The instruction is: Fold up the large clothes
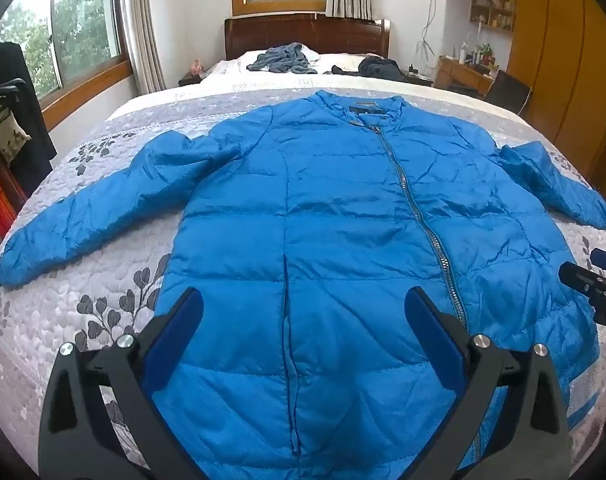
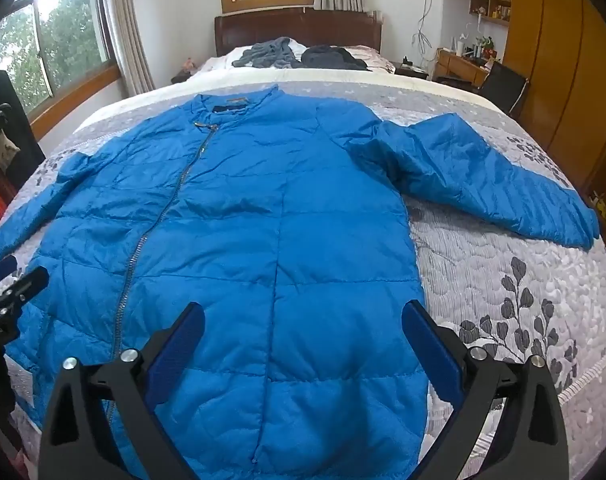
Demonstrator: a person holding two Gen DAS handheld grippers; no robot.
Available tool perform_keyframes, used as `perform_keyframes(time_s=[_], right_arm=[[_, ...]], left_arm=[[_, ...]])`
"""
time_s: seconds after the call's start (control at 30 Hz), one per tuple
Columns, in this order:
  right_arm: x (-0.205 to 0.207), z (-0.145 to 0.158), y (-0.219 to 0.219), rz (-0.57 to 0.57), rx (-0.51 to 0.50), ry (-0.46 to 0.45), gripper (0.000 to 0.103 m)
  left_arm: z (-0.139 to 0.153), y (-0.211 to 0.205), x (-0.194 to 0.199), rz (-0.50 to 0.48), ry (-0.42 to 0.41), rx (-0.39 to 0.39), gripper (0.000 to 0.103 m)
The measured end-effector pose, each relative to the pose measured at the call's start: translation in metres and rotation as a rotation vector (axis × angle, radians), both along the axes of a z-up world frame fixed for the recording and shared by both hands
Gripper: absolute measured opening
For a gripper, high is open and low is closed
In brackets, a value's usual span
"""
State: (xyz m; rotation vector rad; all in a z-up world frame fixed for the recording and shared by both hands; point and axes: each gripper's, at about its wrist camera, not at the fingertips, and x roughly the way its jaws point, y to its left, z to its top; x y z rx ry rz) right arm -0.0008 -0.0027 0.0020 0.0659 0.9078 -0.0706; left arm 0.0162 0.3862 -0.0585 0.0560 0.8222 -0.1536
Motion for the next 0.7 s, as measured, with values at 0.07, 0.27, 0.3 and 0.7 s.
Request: perform_keyframes(time_s=[0.07,0.27,0.3,0.7], right_arm=[[-0.0004,-0.0003,0.0001,-0.001,0.000,0.000,0.099],[0.0005,-0.0020,0.0010,-0.002,-0.001,0.003,0.099],[0.0005,-0.0022,0.0010,-0.003,0.000,0.002,0.099],[0.0007,-0.0016,0.0019,-0.002,0.001,0.001,0.099]], left_arm=[[0.0002,0.0004,0.0005,0.000,0.001,-0.001,0.100],[0.0002,0.0003,0.0003,0.000,0.001,0.000,0.100],[0.0001,0.0005,0.0004,0.001,0.001,-0.002,0.100],[-0.0001,0.0014,0.0002,0.007,-0.004,-0.003,0.100]])
